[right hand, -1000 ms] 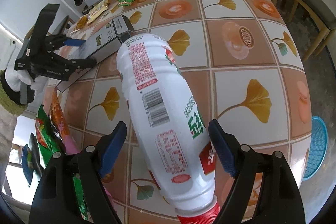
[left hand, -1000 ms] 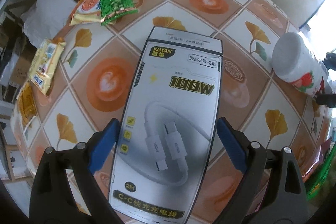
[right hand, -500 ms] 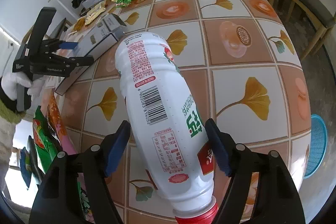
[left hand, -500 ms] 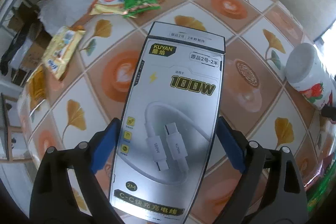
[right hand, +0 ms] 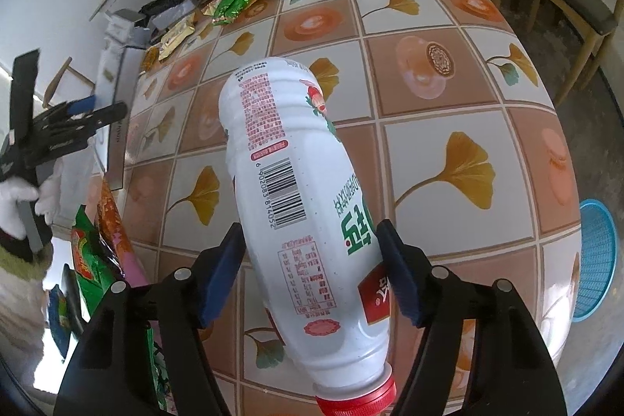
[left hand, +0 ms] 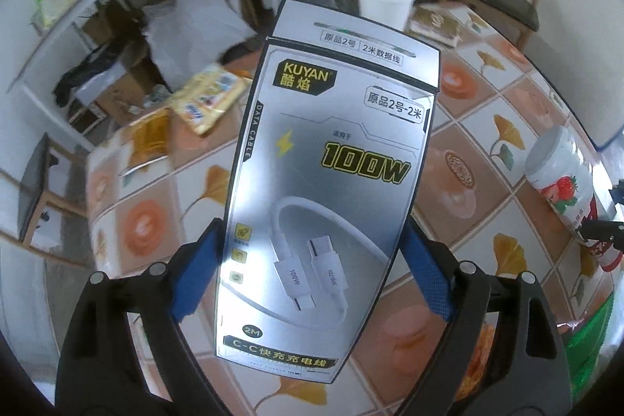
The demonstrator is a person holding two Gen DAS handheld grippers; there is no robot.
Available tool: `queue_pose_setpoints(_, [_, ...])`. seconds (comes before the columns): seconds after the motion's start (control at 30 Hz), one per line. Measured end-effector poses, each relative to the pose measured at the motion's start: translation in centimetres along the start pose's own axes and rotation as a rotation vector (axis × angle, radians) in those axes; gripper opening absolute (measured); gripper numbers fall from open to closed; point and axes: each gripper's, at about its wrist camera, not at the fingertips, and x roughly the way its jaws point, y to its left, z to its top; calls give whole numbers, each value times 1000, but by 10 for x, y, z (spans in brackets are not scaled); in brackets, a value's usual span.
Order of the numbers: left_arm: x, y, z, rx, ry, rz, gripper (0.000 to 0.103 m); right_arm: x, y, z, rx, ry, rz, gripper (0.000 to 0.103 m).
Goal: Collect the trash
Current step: 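Grasp the white KUYAN cable box with the left tool and lift it, then carry the cable box and white bottle in both tools over the blue wastebasket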
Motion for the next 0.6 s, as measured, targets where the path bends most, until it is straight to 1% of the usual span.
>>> queue_pose_setpoints(0.1, [-13, 5, -5, -42, -42, 21, 84, -4, -1, -1, 15, -10, 17, 66])
queue_pose_setpoints(0.13, [-17, 6, -7, -49, -53, 27, 84, -5, -2, 0, 20, -15, 22, 66])
queue_pose_setpoints(0.27, [-43, 7, -14, -64, -113, 89, 84, -12, -4, -1, 34, -35, 34, 66])
queue_pose_setpoints(0.53, [-86, 4, -21, -106, -197, 171, 84, -30, -10, -5, 61, -78, 51, 65])
queue_pose_setpoints(0.6, [-97, 1, -22, -120, -221, 180, 84, -36, -11, -7, 70, -92, 50, 65])
